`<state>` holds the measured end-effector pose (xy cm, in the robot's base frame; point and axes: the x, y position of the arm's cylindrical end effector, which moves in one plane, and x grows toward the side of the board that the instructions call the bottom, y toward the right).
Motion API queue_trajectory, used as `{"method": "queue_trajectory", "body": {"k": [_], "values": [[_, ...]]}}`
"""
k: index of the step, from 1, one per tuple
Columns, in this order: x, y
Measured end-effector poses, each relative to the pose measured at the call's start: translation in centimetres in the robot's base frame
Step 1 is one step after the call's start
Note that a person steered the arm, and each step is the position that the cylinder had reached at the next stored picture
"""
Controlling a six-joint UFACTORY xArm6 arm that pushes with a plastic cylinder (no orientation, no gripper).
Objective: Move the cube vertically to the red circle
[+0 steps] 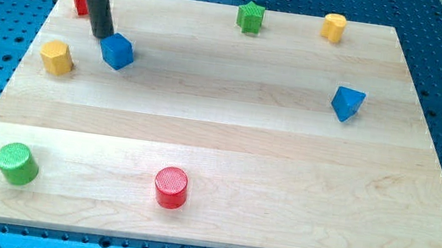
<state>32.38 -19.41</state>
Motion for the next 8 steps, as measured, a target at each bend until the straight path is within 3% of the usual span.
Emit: {"method": "queue_trajectory", "body": {"k": [2,3,4,5,6,7,8], "values": [[6.7,15.6],[1.9,11.6],[3.9,3.8],[9.7,6.8],[13.4,16.9],[17.5,19.6],[18.3,17.5]]}}
